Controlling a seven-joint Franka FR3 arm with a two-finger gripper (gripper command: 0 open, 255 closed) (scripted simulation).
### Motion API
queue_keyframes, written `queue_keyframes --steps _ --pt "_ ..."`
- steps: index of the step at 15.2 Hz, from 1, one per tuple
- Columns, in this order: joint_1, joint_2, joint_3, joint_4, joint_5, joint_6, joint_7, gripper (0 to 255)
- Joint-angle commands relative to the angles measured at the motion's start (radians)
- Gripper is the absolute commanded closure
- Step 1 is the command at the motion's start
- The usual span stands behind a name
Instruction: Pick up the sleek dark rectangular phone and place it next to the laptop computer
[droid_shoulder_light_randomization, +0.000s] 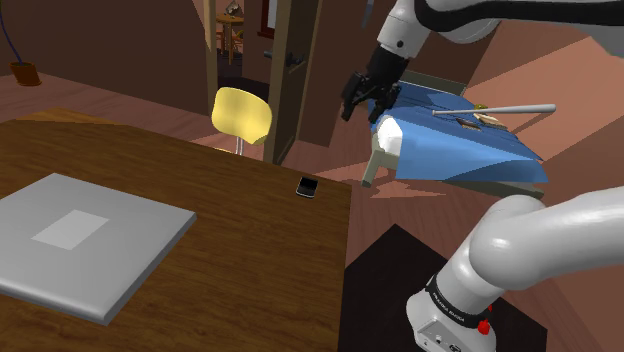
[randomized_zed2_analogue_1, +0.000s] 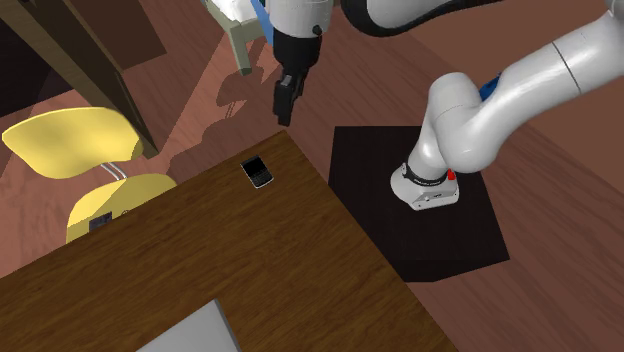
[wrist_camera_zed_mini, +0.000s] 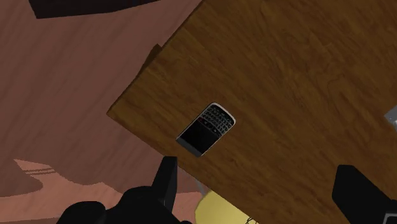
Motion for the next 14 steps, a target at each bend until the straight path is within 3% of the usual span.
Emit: queue_keyframes --steps 1,14 --pt "-0.012 0.041 0.020 -0.028 0.006 0.062 0.049 0" --pt "-0.097 0.454 0.101 -0.046 -0.007 0.425 0.349 0"
